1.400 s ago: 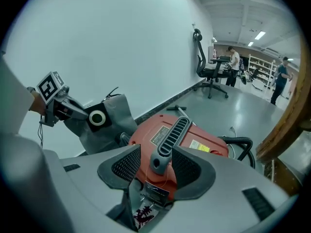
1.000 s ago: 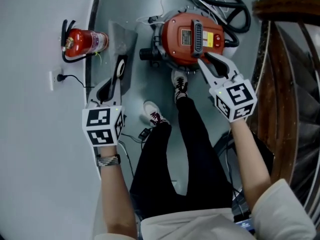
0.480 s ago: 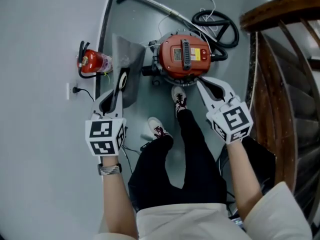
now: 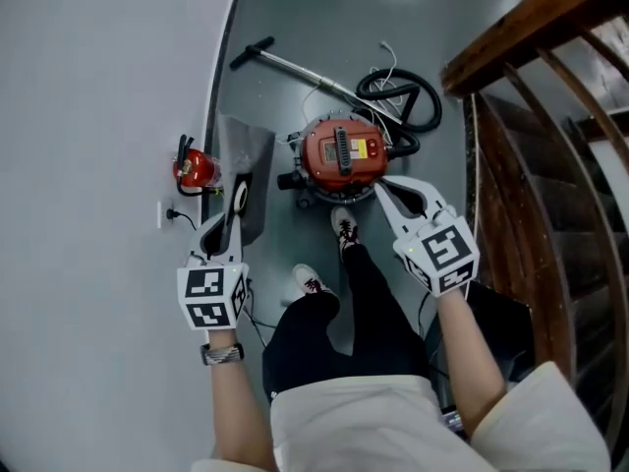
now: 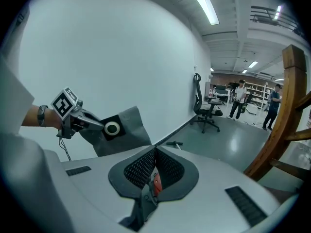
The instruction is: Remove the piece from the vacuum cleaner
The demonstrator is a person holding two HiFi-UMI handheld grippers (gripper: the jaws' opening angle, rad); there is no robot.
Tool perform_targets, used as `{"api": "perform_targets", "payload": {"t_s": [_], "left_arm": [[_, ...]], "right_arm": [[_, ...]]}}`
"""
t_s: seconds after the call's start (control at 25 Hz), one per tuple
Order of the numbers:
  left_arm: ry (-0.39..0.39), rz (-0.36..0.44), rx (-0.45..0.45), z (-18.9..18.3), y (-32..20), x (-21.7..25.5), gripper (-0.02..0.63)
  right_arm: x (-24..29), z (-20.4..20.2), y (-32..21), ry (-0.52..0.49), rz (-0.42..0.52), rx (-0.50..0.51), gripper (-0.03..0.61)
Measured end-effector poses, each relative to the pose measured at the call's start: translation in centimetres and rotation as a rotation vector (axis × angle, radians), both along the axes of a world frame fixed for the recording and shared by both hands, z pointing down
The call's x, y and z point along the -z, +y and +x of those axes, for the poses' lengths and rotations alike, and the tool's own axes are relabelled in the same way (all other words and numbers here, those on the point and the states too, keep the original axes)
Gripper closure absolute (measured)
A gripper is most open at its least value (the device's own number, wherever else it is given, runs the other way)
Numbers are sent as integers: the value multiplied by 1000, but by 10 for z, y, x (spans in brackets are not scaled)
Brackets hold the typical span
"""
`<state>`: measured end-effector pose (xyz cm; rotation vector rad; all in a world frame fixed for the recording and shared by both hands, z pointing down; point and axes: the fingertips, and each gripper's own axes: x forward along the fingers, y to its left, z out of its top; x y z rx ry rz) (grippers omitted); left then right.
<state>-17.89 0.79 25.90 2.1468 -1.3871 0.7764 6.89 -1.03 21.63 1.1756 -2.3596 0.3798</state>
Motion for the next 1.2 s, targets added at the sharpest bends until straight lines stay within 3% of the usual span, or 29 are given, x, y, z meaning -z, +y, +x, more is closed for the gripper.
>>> {"api": "perform_targets", "payload": {"t_s": [0.6, 1.2], "left_arm": [[51, 71, 16, 27, 11, 117, 585], [57, 194, 3, 37, 4, 201, 586]], "right_arm": [[121, 1, 1, 9, 72, 68, 549], [218, -2, -9, -5, 226, 138, 549]]}}
